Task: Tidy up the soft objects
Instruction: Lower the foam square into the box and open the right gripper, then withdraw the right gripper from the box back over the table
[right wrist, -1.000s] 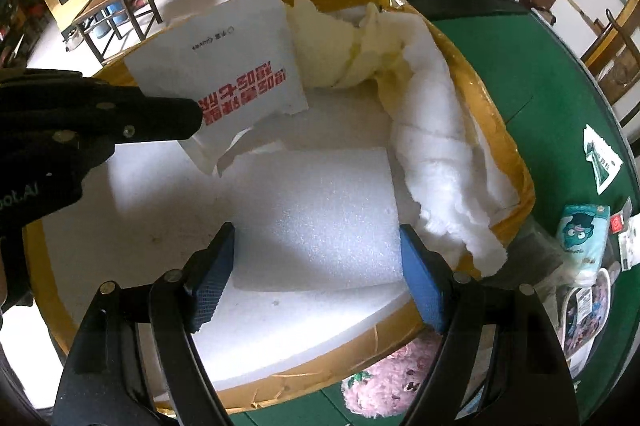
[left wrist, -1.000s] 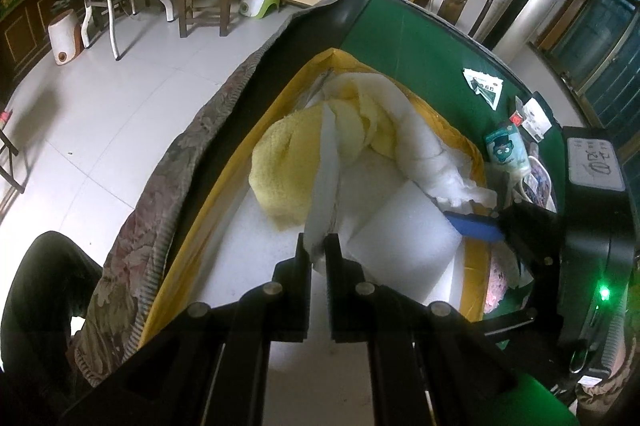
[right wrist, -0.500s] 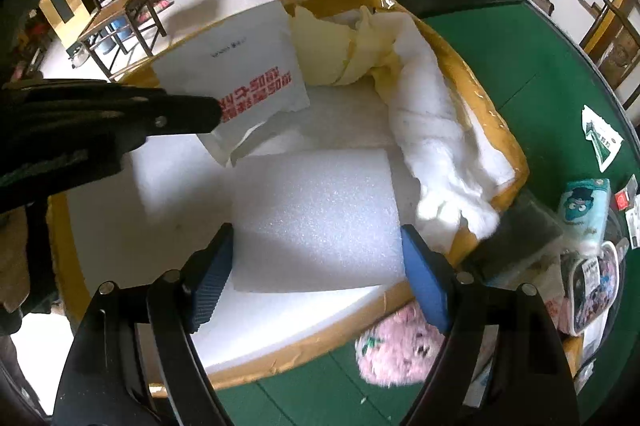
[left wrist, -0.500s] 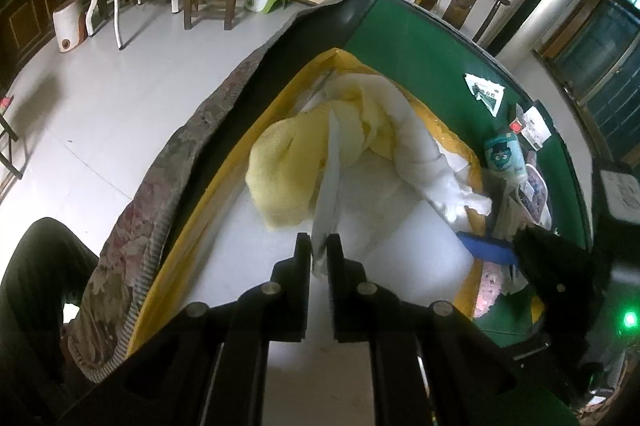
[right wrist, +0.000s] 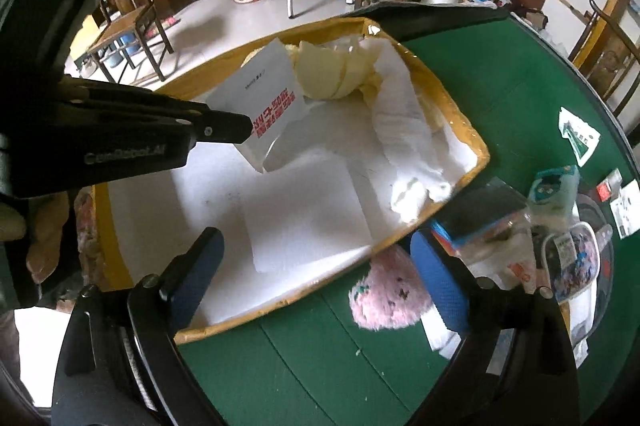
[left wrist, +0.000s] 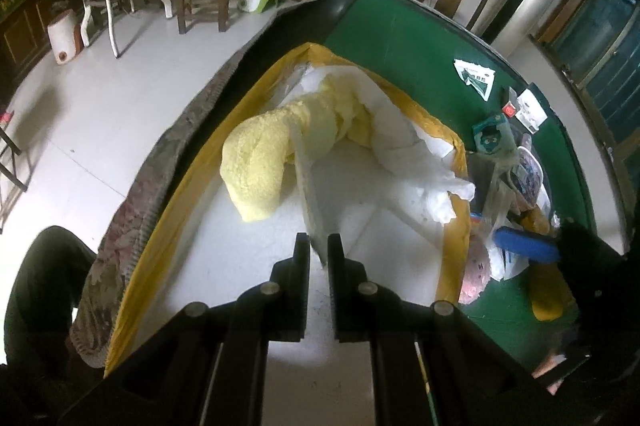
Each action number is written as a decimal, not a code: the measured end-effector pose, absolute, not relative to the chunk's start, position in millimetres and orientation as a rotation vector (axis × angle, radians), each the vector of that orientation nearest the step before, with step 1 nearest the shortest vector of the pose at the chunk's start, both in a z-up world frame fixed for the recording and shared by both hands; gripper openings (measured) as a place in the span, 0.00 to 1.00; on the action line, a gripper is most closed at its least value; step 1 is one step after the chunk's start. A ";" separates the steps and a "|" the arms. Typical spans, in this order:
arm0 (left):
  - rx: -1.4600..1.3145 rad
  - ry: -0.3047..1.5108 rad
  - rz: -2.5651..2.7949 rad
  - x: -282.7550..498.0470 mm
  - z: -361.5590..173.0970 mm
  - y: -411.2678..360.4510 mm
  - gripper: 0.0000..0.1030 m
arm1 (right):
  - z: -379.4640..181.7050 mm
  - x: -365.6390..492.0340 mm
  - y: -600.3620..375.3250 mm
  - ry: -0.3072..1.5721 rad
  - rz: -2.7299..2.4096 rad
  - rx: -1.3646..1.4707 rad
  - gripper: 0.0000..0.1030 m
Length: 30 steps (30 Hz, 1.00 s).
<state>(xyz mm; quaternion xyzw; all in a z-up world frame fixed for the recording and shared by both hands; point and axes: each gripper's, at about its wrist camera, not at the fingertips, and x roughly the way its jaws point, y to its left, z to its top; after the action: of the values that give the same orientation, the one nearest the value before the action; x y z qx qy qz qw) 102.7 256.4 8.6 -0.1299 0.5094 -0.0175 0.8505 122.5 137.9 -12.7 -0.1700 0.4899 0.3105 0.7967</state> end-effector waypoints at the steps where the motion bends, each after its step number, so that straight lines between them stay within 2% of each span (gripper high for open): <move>1: -0.265 1.071 -0.032 102.0 9.6 255.2 0.07 | -10.4 120.8 134.5 1.047 0.665 -0.356 0.93; 7: -0.313 1.070 -0.048 97.3 15.2 253.6 0.07 | 1.1 108.6 108.3 1.028 0.660 -0.297 0.93; 9: -0.320 1.077 -0.050 96.2 16.0 253.0 0.18 | 4.5 105.8 98.4 1.024 0.656 -0.279 0.93; 11: -0.311 1.072 -0.048 93.4 18.6 250.5 0.51 | 8.5 100.7 88.0 1.022 0.655 -0.255 0.93; 13: -0.311 1.064 -0.051 91.9 20.3 247.3 0.62 | 12.2 93.1 75.1 1.019 0.652 -0.228 0.93; 27: -0.223 1.081 -0.159 67.4 42.6 193.3 0.62 | 17.7 31.8 -26.1 0.991 0.551 -0.108 0.93; 30: -0.237 1.078 -0.218 60.6 47.8 177.5 0.65 | 14.2 21.7 -49.5 1.001 0.511 -0.080 0.93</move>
<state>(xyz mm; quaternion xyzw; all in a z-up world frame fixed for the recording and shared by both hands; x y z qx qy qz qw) 60.6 177.5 47.8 -0.1121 0.5110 -0.1033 0.8460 21.7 -49.5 14.2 -0.0379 0.4745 0.2421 0.8454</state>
